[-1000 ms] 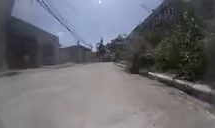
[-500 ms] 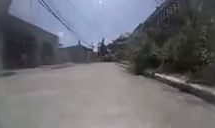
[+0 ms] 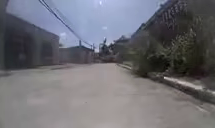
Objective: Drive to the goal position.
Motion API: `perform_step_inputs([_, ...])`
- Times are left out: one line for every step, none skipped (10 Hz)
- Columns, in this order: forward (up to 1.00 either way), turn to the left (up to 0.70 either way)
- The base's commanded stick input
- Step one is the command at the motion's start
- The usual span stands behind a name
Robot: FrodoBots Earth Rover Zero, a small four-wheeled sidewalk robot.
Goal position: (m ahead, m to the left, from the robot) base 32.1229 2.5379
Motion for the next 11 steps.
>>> perform_step_inputs([0.85, -0.10])
perform_step_inputs([0.85, 0.00])
perform_step_inputs([0.85, 0.00])
perform_step_inputs([0.85, 0.00])
perform_step_inputs([0.85, 0.00])
perform_step_inputs([0.85, 0.00])
perform_step_inputs([0.85, 0.00])
perform_step_inputs([0.85, 0.00])
perform_step_inputs([0.85, 0.00])
perform_step_inputs([0.85, 0.00])
perform_step_inputs([0.85, 0.00])
